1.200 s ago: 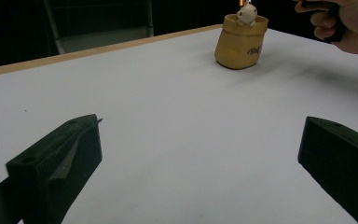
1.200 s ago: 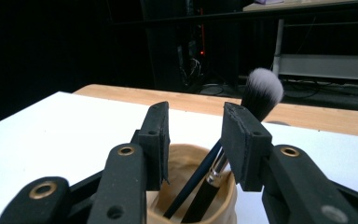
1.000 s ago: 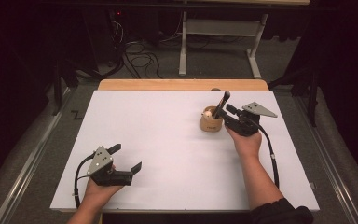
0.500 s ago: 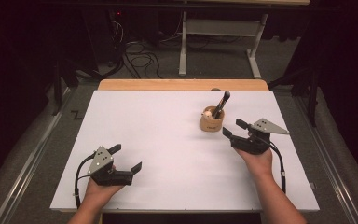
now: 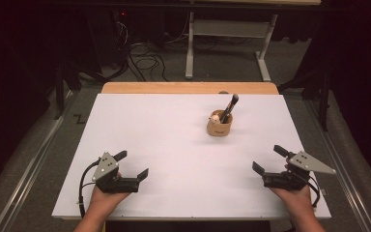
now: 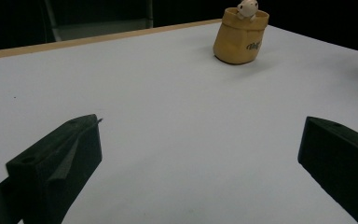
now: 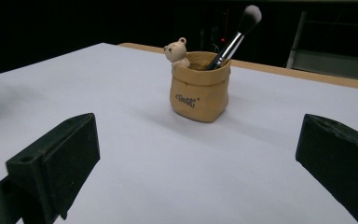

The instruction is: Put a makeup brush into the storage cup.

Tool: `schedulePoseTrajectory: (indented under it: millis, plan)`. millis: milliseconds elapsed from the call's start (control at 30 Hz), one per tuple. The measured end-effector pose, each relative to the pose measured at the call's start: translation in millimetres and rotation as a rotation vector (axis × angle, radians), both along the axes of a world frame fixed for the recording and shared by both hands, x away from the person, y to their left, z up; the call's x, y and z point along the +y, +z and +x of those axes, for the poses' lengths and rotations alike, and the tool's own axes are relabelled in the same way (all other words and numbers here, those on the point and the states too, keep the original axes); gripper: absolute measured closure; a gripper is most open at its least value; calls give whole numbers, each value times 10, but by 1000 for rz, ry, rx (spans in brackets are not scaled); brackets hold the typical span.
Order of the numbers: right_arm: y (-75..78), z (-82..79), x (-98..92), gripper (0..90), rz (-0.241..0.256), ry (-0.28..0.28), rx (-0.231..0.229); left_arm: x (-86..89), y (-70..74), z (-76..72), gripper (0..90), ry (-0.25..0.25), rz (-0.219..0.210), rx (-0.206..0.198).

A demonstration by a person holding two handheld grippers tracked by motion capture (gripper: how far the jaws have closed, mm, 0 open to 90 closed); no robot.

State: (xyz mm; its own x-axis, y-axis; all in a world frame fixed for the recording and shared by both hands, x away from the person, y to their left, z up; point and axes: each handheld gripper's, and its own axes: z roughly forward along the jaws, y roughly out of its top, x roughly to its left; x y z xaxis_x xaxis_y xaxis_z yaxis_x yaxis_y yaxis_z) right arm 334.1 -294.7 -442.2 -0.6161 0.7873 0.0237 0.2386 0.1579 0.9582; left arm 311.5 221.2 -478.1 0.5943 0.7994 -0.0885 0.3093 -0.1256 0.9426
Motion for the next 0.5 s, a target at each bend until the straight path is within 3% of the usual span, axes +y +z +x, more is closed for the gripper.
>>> schedulePoseTrajectory:
  millis: [100,167,300,500]
  plan:
    - [-19,-151,-101,2,-17,-12,-22,-25,0,-24,2,5,-3,5]
    - [23,-207,-139,2,4,-16,-38,-53,-1,-35,2,2,3,4]
    - [31,-212,-129,2,14,-13,-50,-90,-14,-23,3,0,14,10]
    - [-71,-135,-86,2,-4,-1,-1,-61,-25,-28,3,7,9,13]
